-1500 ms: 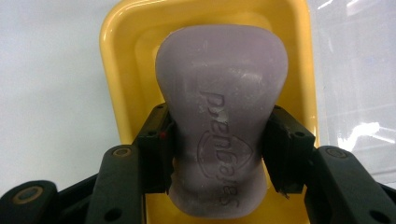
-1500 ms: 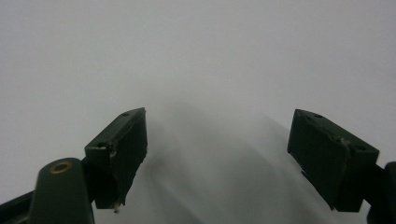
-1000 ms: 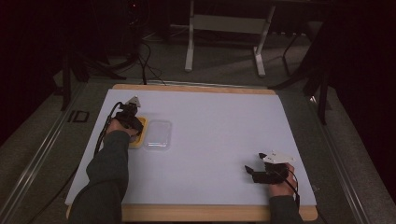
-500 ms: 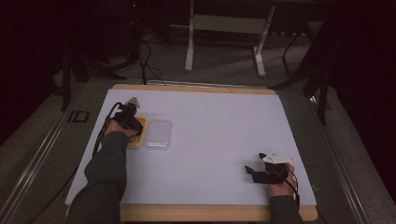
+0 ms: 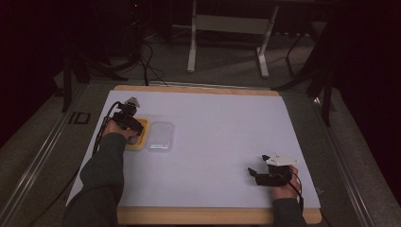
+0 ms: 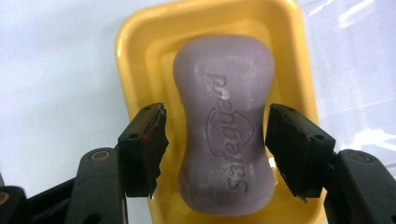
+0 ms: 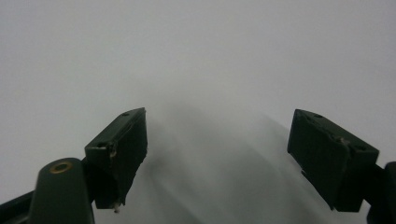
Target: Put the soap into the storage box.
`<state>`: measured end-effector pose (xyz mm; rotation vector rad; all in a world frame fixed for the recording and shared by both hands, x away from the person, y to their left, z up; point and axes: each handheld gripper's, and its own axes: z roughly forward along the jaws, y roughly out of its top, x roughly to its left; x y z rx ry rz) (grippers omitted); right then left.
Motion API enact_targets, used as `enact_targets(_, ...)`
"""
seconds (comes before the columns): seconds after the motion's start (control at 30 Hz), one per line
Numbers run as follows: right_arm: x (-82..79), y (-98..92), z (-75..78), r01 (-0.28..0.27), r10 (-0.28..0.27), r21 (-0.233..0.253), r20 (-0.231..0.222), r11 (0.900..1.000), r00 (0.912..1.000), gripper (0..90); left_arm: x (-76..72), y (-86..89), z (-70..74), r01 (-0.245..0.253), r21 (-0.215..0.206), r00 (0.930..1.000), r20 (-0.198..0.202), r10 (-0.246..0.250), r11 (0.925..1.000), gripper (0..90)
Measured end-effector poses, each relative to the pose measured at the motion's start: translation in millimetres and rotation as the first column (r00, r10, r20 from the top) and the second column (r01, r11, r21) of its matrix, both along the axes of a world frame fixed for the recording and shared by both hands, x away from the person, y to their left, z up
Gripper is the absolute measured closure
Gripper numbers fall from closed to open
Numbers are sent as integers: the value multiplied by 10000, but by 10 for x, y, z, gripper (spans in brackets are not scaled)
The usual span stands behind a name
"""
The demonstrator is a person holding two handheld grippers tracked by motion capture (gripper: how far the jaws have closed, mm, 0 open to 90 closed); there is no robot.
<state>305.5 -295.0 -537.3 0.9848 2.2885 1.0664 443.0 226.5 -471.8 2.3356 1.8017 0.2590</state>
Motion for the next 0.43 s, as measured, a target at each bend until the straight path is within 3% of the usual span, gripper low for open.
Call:
enact_targets(0.2, 0, 0, 0, 1, -1, -6, 2, 10000, 10000, 196, -70, 20, 83, 504, -269, 9971, 592, -488, 9984, 392)
enact_targets(0.33, 0, 0, 0, 1, -1, -4, -1, 10000, 10000, 196, -157, 13, 144, 1234, -387, 9883, 945, -1193, 9916, 394)
enact_targets(0.43, 1, 2, -1, 5, -5, -8, -26, 10000, 10000, 196, -235, -16, 197, 1856, -339, 9767, 1159, -1806, 9820, 395)
